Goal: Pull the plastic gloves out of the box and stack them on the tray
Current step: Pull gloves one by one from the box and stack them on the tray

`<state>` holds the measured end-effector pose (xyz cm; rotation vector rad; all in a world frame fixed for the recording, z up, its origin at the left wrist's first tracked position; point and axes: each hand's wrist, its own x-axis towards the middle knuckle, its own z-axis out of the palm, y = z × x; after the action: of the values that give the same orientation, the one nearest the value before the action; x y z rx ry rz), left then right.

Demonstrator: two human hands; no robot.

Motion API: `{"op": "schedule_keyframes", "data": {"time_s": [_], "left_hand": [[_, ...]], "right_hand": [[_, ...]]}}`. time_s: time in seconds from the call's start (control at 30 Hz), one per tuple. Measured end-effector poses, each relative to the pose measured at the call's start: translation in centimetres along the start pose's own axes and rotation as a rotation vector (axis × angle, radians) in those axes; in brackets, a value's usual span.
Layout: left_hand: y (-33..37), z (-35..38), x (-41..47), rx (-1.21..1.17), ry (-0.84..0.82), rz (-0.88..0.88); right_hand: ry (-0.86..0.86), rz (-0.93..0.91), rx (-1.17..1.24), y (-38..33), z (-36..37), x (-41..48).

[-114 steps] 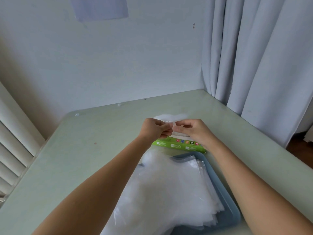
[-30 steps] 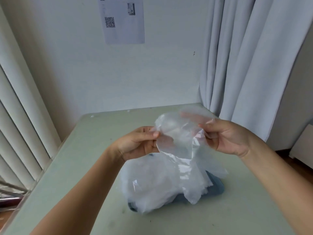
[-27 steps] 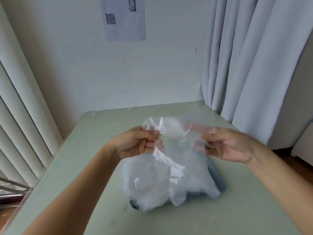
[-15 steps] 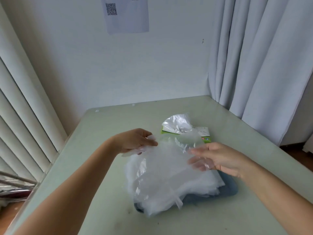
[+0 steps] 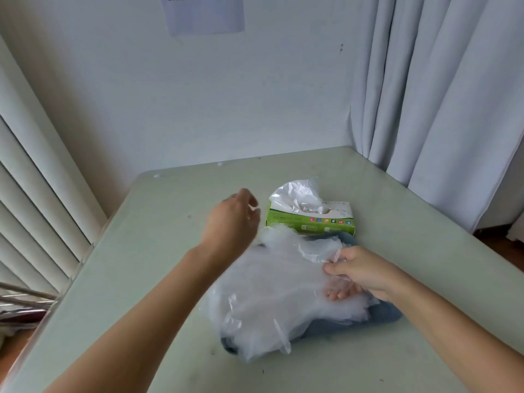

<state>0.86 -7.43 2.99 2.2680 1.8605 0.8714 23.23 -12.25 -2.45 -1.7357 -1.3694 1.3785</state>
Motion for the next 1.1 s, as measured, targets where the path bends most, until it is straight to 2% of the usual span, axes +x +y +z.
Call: {"op": "schedule_keyframes", "data": {"time_s": [0.07,0.13,0.23,0.3,0.37,0.4,0.43,0.5,0.53,0.6,0.67,0.7,0.77,0.9,1.1], "left_hand": [[1.9,0.5,-1.9,-0.076,-0.1,0.158],[3.0,1.7,-3.6,-0.037,-0.331,0.298],[2.6,4.0,-4.8,0.124,-0.66,0.366],[1.9,5.1,-5.2,0.187,-0.782,0.403],[1.1,5.7,-5.4,0.217,-0.82,0.435],[0.8,5.9,-5.4,0.222,-0.825,0.444],[0.6,5.9,-5.4,0.225,-0.83,0.447],[0.4,6.1,-5.4,0.23,-0.838,0.453],[0.3,6.2,-5.4,0.23,-0.841,0.455],[0.2,6.4,-5.4,0.213,-0.834,0.46],[0.1,6.3,-5.4,0.169,-0.826,0.463],[0.1,6.1,-5.4,0.146,-0.835,0.453],[-0.3,5.4,-5.3,0.138,-0.877,0.414],[-2.8,2.9,-5.1,0.345,-0.942,0.346],[-6.1,-0.8,-5.2,0.363,-1.003,0.201]], "right_hand": [[-0.002,0.004,0.012,0.1,0.0,0.1],[-0.004,0.008,0.024,0.2,0.0,0.0],[-0.003,0.022,0.055,0.2,-0.1,-0.3],[-0.002,0.032,0.018,0.1,-0.5,-0.7],[0.014,0.02,-0.078,-0.2,-1.0,-1.3],[0.077,-0.023,-0.208,-0.5,-1.4,-1.6],[0.211,-0.101,-0.404,-0.6,-1.8,-2.0],[0.52,-0.387,-0.713,-1.0,-1.5,-2.4],[0.529,-0.559,-0.728,-1.3,-0.9,-2.5],[0.235,-0.708,-0.725,-1.3,0.8,-2.1],[-0.112,-0.638,-0.826,-0.3,2.3,-1.1],[-0.21,-0.584,-0.902,0.3,2.4,-0.6],[-0.257,-0.511,-1.015,1.4,1.8,0.0],[-0.241,-0.431,-1.155,1.9,0.5,0.0],[-0.213,-0.335,-1.151,1.3,0.6,-1.1]]}}
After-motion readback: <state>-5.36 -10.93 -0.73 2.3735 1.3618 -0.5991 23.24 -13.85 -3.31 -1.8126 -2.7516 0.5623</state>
